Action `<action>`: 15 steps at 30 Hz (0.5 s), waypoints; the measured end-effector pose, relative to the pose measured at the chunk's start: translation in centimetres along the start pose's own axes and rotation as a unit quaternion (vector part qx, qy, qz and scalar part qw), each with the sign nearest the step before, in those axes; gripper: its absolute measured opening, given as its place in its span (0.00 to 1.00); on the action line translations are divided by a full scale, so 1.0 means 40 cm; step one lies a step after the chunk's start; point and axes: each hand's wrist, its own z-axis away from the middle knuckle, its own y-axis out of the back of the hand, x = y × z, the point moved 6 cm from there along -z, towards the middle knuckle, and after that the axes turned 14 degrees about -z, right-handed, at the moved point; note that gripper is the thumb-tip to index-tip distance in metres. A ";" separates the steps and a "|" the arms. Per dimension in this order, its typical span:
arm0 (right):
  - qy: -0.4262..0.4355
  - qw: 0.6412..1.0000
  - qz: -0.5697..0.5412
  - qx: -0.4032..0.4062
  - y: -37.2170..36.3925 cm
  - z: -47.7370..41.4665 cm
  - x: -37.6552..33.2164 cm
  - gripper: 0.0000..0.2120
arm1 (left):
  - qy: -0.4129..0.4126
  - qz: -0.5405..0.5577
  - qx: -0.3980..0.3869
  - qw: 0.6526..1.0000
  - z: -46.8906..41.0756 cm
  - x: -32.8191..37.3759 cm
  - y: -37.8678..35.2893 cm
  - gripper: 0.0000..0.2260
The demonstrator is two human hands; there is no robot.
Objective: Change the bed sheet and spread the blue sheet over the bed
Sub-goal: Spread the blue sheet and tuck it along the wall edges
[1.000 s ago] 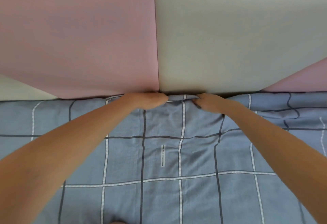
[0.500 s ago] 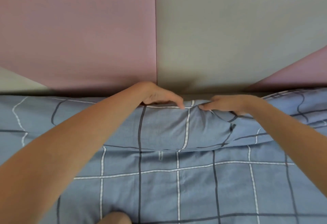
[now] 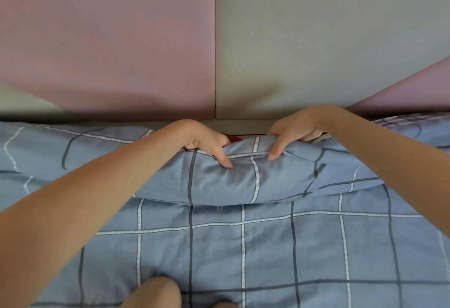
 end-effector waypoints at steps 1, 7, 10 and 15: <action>0.022 0.999 -0.016 0.024 0.012 -0.003 -0.005 0.07 | -0.012 -0.011 -0.014 1.000 -0.003 0.011 -0.005 0.10; 0.110 0.982 -0.058 0.140 0.077 -0.008 -0.013 0.05 | -0.034 -0.009 -0.070 0.997 0.006 0.033 -0.013 0.16; 0.127 0.978 -0.067 0.152 0.092 -0.002 -0.008 0.04 | -0.036 0.011 -0.057 0.998 0.002 0.018 -0.010 0.12; 0.027 0.963 -0.244 0.108 0.093 -0.006 0.038 0.30 | -0.021 0.026 0.018 0.999 -0.014 -0.023 -0.006 0.21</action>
